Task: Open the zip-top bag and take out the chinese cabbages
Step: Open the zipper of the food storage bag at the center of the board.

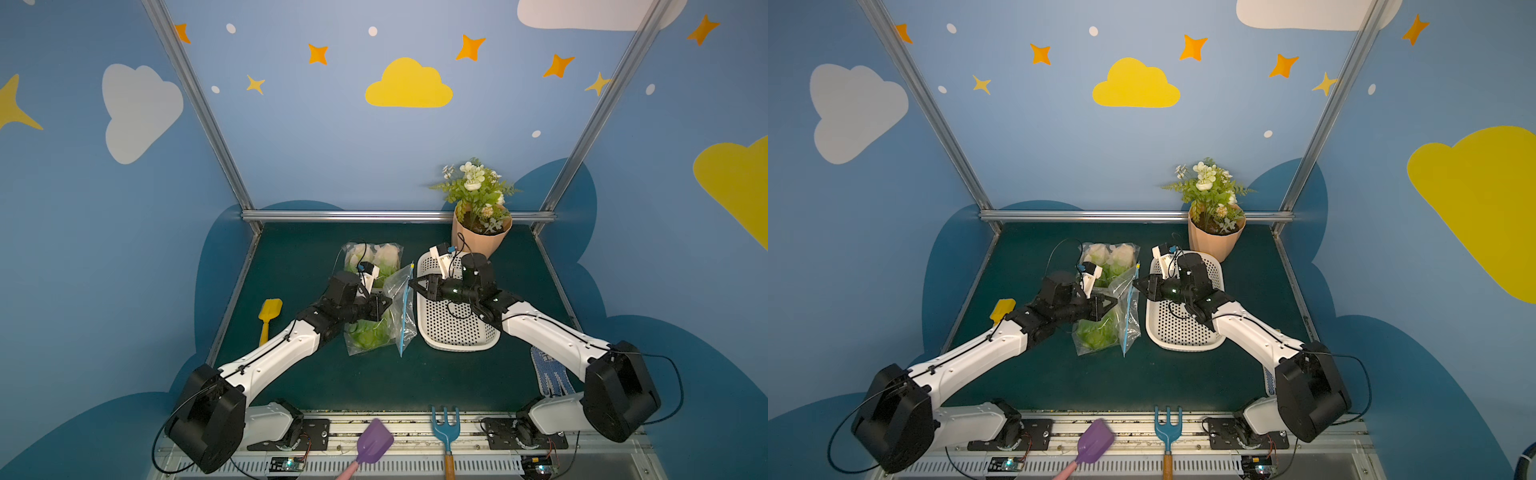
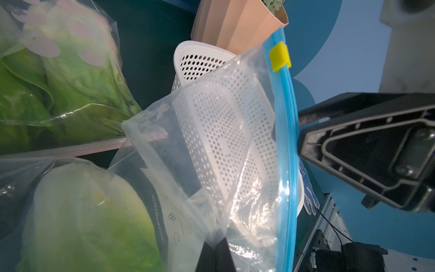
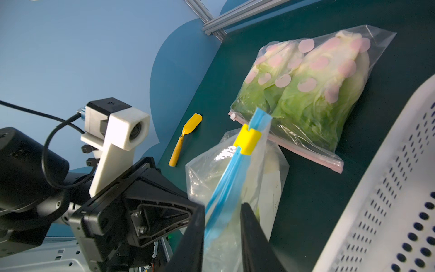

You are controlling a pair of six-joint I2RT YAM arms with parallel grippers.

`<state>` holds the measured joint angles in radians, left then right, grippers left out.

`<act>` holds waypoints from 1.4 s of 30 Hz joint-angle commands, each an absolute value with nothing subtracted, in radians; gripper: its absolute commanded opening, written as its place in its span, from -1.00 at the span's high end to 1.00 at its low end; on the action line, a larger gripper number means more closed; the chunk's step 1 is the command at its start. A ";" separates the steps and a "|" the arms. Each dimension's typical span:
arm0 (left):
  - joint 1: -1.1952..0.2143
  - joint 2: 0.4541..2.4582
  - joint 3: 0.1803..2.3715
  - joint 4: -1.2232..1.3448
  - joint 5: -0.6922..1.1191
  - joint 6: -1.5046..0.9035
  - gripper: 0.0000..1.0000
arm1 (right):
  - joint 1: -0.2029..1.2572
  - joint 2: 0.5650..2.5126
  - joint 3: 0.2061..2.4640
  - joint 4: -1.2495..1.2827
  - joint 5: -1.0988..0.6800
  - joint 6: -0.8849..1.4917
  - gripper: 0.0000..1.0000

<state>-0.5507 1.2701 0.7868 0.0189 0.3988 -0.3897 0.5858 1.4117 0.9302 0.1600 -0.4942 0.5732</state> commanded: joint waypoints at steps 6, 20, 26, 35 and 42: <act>-0.554 1.275 0.777 0.051 0.409 -0.380 0.91 | 0.581 1.421 0.937 0.169 -0.506 0.575 0.61; -0.554 1.268 0.776 0.057 0.397 -0.383 0.91 | 0.581 1.436 0.941 0.159 -0.515 0.578 0.36; -0.554 1.262 0.775 0.072 0.403 -0.389 0.91 | 0.581 1.446 0.937 0.156 -0.514 0.580 0.54; -0.554 1.241 0.763 0.098 0.424 -0.386 0.91 | 0.585 1.485 0.960 0.159 -0.544 0.585 0.48; -0.555 1.247 0.759 0.115 0.462 -0.384 0.91 | 0.586 1.511 0.981 0.160 -0.569 0.586 0.51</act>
